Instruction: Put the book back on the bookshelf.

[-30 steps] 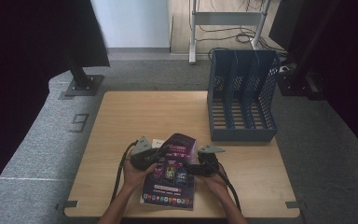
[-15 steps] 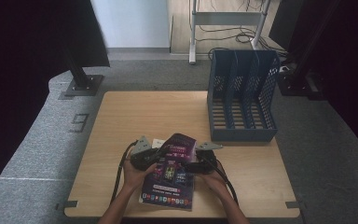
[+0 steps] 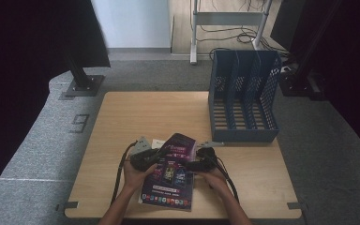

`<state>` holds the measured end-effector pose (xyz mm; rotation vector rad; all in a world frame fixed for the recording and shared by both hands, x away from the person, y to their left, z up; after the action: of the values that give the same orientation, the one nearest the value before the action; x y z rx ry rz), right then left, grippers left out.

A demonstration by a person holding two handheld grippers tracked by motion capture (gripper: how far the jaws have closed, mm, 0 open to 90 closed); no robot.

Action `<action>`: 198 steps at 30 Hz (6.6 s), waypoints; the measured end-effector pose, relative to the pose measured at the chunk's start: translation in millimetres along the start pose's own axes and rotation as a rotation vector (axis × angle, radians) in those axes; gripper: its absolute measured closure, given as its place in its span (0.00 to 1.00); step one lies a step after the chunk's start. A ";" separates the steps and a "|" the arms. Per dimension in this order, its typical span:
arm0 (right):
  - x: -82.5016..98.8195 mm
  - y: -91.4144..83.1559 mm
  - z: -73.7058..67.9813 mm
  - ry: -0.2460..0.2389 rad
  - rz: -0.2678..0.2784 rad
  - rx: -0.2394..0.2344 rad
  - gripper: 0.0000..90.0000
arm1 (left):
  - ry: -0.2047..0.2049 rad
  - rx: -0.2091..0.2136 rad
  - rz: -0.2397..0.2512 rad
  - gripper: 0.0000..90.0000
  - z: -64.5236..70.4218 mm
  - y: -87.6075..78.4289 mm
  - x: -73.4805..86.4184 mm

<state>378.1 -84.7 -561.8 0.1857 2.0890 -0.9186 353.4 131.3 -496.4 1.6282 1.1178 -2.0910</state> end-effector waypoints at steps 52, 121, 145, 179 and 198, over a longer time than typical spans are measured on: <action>-3.0 10.0 10.7 -0.021 -0.003 0.080 0.27 | -0.096 -0.067 -0.235 0.96 -33.7 28.5 38.0; -35.4 -33.3 -6.7 -0.065 0.205 -0.074 0.77 | -0.069 -0.058 -0.074 0.95 -30.4 7.8 17.4; -51.2 -51.1 -14.2 -0.158 0.254 -0.065 0.78 | -0.017 -0.079 0.022 0.96 -19.9 -6.4 -8.9; -85.6 -94.3 -46.9 -0.371 0.439 -0.035 0.86 | 0.036 -0.075 0.162 0.96 -13.0 -32.1 -54.9; -79.4 -98.9 -50.3 -0.379 0.459 -0.054 0.89 | 0.018 -0.084 0.164 0.94 -14.7 -32.0 -44.7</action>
<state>355.8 -108.4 -429.3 0.4096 1.6231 -0.5660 358.9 152.3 -443.8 1.6438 1.0251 -1.9048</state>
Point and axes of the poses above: each handheld gripper's, and its own axes: y roughly forward along the jaws, x roughly out of its underside, z roughly to its right, the point moved 3 cm from there along y, roughly forward along the jaws, and after that the axes turned 7 degrees about -x, right-handed, at the moved point
